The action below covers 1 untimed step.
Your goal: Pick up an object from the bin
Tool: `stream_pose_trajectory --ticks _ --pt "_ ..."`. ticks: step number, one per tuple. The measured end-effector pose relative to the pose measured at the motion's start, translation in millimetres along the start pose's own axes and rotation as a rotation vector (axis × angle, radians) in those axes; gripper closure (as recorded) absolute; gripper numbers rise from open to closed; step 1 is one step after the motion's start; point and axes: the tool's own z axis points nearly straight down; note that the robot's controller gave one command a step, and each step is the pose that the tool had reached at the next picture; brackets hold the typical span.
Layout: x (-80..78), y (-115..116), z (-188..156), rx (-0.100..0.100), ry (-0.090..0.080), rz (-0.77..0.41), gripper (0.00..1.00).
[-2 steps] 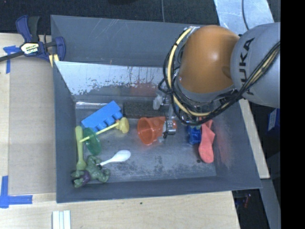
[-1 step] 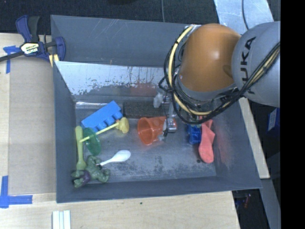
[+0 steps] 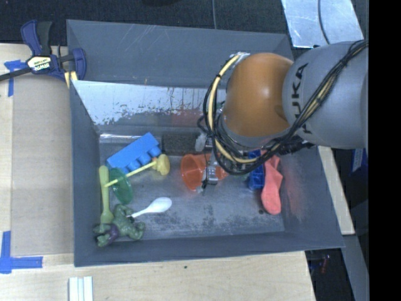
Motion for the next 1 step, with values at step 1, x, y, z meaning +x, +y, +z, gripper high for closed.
stream_pose_trajectory --ticks 1 --pt "-44.3 -4.3 44.3 0.000 -0.004 -0.192 0.00"
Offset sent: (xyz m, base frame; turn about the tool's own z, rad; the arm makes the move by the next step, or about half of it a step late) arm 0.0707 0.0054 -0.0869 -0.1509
